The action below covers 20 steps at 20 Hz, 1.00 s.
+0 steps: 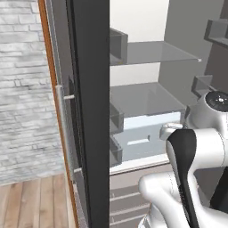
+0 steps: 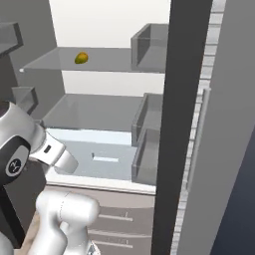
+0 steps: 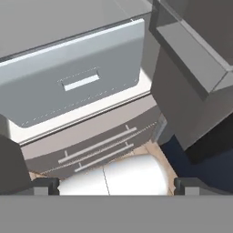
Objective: Pick the mango and kiwi from the fridge and place them inside the tupperware on the counter.
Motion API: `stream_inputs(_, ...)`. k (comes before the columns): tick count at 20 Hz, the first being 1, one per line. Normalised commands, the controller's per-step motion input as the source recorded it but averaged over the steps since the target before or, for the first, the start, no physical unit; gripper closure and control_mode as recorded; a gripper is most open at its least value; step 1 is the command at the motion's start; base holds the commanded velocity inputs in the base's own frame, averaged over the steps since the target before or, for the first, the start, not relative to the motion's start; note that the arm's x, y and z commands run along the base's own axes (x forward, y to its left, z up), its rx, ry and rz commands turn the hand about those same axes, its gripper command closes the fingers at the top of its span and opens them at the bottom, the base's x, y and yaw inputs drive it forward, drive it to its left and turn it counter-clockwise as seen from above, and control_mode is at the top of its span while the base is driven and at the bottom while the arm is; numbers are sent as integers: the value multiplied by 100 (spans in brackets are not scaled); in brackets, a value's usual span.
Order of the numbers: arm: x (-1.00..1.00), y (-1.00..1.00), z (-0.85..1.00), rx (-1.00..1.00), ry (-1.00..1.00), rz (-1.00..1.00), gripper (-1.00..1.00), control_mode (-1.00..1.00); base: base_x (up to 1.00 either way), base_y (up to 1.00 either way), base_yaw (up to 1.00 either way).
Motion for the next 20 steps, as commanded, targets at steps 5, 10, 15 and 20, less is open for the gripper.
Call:
stream_inputs(5, 0, 0, 0, 0, 0, 0, -100, 100, 61, -29, 0)
stream_inputs(10, 0, 0, 0, 0, 0, 0, -100, 100, 61, -25, 0)
stream_inputs(15, 0, 0, 0, 0, 0, 0, -100, 100, 45, -45, 4)
stream_inputs(20, 0, 0, 0, 0, 0, 0, -100, 100, 31, -48, 35)
